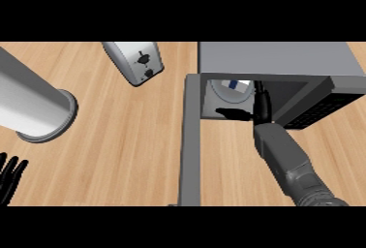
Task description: Pick up the milk, place it into the microwave and close the microwave
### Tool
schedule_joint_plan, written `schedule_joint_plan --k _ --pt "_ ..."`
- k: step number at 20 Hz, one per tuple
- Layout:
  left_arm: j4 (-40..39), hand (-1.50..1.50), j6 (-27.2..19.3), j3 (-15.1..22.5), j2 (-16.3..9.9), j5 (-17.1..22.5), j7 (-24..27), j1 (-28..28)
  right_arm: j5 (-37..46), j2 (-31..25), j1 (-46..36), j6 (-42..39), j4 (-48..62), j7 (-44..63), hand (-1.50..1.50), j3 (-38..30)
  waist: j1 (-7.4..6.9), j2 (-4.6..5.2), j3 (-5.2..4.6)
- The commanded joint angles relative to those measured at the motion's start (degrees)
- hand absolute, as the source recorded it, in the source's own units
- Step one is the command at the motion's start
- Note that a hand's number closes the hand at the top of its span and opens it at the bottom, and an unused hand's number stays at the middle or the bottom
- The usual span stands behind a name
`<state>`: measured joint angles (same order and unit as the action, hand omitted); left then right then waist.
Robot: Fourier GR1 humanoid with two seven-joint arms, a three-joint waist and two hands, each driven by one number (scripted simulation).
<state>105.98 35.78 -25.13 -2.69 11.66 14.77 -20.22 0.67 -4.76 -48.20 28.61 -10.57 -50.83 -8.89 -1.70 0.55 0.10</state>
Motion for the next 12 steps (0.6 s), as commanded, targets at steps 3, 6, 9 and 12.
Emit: schedule_joint_plan --k 3,6,9,12 --pt "4.6 -1.50 4.9 3.6 1.4 3.9 -2.4 -4.2 -2.1 4.0 5.7 -7.8 -4.1 -3.1 -1.50 -0.4 1.53 -0.83 -0.09" --pt "2.1 -1.50 4.6 6.7 2.5 -0.6 -1.1 -1.7 -1.9 4.2 10.8 -16.4 -5.4 -6.8 -1.50 1.1 2.41 -0.88 -0.10" --pt "4.6 -1.50 7.5 7.5 1.4 2.9 -3.3 -3.5 -4.9 4.7 14.8 -19.1 -7.6 -9.3 -1.50 3.2 1.73 -0.95 -0.07" --pt "4.6 -1.50 6.9 8.8 1.3 3.1 -5.1 -2.0 -5.1 4.7 18.1 -21.9 -13.3 -6.7 -1.50 4.7 2.45 -0.99 -0.13"
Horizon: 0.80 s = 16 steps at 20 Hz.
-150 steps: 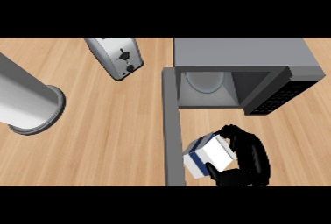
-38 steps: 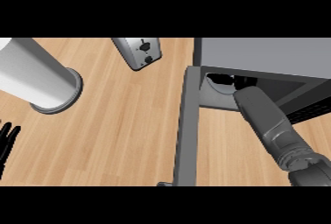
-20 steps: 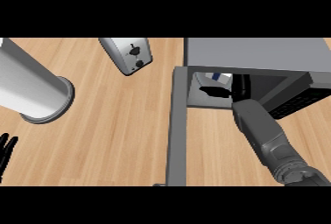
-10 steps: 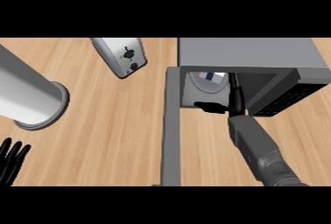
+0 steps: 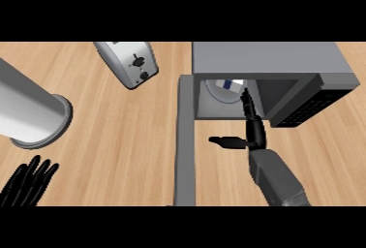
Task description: Pick up the milk, place it into the microwave and close the microwave
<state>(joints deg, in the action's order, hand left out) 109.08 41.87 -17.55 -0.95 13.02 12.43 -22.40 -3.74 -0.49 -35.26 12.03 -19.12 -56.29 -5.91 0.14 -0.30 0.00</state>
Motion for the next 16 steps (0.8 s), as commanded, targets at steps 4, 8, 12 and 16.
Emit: schedule_joint_plan --k 4,8,12,16 --pt "1.0 -1.50 0.2 6.3 0.9 -4.1 -3.6 2.8 0.1 0.3 13.5 -4.3 -14.1 0.9 -1.50 5.9 1.58 -0.32 -0.10" --pt "-1.5 1.50 1.8 6.1 -1.7 -6.4 -1.1 4.4 -3.3 0.3 22.3 -6.3 -26.5 3.5 -1.50 8.8 1.87 -0.37 -0.15" --pt "0.7 1.50 -4.8 15.0 0.9 -11.1 -4.4 6.3 -5.3 -1.8 32.7 -8.7 -39.4 5.4 -1.50 10.3 1.56 -0.18 -0.10" --pt "-0.9 1.50 -7.8 19.2 0.9 -17.3 -2.2 7.5 -8.5 -6.1 41.8 -12.9 -53.3 11.2 1.50 10.9 1.49 -0.13 -0.12"
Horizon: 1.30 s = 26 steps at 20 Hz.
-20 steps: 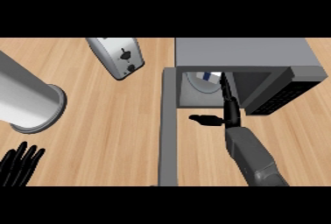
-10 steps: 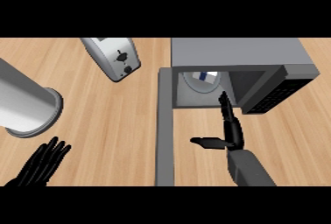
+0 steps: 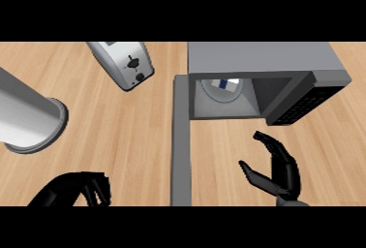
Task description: Pick up the milk, place it into the microwave and close the microwave
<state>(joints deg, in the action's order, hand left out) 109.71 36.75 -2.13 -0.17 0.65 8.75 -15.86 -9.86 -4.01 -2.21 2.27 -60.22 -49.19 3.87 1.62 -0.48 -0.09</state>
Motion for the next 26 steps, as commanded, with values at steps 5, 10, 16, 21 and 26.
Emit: schedule_joint_plan --k 5,10,16,21,26 --pt "-9.5 1.50 -9.6 9.5 0.2 -11.4 1.9 11.5 -5.2 -4.7 12.9 -2.3 -21.4 9.3 -1.50 -1.3 -0.68 0.40 0.04" --pt "-17.1 1.50 -14.7 15.5 0.2 -12.6 0.3 21.4 -6.9 -6.7 18.2 -2.8 -29.4 11.1 -1.50 -3.0 -0.45 0.47 0.04" --pt "-27.2 1.50 -26.9 27.9 0.2 -16.4 3.5 29.9 -7.5 -10.3 19.9 -4.3 -34.9 13.8 -1.50 -5.1 0.03 0.56 0.03" --pt "-40.0 1.50 -33.6 35.6 0.2 -11.2 1.1 37.7 -8.3 -10.9 20.6 -6.7 -36.3 12.1 -1.50 -6.4 0.26 0.72 0.05" --pt "-47.3 1.50 -43.4 45.5 0.1 -2.8 -1.9 44.3 -10.8 -12.1 23.4 -8.7 -45.1 15.9 -1.50 -5.7 1.64 0.80 0.00"
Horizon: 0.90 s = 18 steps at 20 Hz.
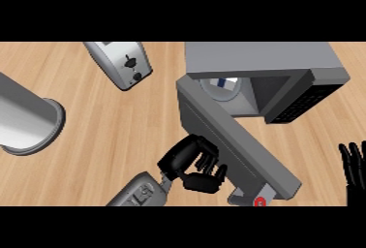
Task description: Pick up the milk, place it into the microwave and close the microwave
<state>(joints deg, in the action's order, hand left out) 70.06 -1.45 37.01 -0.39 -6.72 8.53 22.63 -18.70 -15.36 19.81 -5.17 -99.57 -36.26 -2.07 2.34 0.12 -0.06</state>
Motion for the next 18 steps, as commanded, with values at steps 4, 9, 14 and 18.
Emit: schedule_joint_plan --k 4,9,14,18 --pt "-10.9 1.50 -8.4 15.1 0.4 12.8 -3.7 10.7 -3.2 -3.3 -1.6 -4.1 -4.8 3.9 -1.50 -0.7 2.14 0.52 -0.01" --pt "-10.7 -1.50 -12.8 15.4 0.4 21.1 -0.1 15.6 -5.9 -5.3 -6.5 -5.6 -7.8 9.1 -1.50 0.5 5.05 1.38 -0.15" --pt "-11.2 1.50 -15.1 12.8 0.4 27.5 5.1 18.9 -7.6 -7.6 -6.3 -8.7 -11.4 10.2 -1.50 0.9 9.42 2.00 -0.31" --pt "-13.3 1.50 -16.2 12.1 0.4 31.3 6.7 23.1 -8.4 -8.5 -7.0 -9.5 -13.6 11.4 -1.50 1.5 11.97 2.42 -0.25"
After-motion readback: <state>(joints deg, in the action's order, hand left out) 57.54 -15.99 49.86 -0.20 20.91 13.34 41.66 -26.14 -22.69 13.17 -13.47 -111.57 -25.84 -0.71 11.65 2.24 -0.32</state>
